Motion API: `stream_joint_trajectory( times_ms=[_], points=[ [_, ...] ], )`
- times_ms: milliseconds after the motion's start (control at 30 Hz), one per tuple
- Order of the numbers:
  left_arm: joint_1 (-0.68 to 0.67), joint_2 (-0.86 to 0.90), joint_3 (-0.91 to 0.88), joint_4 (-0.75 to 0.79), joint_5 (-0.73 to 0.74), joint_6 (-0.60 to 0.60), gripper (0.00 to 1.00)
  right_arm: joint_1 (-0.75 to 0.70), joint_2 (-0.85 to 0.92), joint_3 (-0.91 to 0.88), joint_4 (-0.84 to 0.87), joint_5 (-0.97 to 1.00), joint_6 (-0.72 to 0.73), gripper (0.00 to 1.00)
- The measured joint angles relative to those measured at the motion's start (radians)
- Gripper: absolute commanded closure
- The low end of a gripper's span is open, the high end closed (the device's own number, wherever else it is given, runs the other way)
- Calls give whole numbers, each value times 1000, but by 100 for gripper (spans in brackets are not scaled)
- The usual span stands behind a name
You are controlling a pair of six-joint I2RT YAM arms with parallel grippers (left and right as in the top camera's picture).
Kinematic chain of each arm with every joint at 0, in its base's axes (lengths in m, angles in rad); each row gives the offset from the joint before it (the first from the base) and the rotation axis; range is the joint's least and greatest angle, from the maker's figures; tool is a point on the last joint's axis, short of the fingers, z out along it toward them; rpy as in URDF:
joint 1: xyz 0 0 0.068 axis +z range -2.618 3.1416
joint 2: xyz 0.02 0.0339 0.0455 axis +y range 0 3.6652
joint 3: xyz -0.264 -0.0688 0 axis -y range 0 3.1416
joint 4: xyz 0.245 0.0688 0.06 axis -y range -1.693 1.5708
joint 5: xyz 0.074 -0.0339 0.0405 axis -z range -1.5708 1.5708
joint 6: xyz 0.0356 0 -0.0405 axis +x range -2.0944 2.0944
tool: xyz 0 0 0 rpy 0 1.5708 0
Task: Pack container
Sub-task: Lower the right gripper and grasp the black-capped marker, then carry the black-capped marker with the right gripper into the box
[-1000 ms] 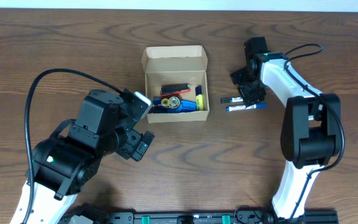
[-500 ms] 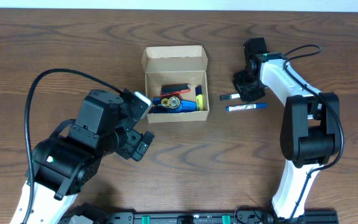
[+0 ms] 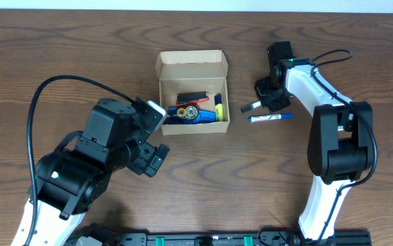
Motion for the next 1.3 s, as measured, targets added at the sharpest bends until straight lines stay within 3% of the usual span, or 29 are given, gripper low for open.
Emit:
stream_joint_trajectory(
  times_ms=[300, 667, 867, 1067, 1300],
  points=[
    [0, 0, 0, 0, 0, 0, 5, 0, -39, 18, -43, -91, -41, 99],
    [0, 0, 0, 0, 0, 0, 5, 66, -344, 63, -11, -58, -291, 99],
    [0, 0, 0, 0, 0, 0, 5, 163, -404, 66, 113, -43, -660, 99],
    [0, 0, 0, 0, 0, 0, 5, 302, -404, 66, 114, -71, -1141, 99],
    [0, 0, 0, 0, 0, 0, 5, 386, -403, 66, 111, -92, -1582, 99]
  ],
)
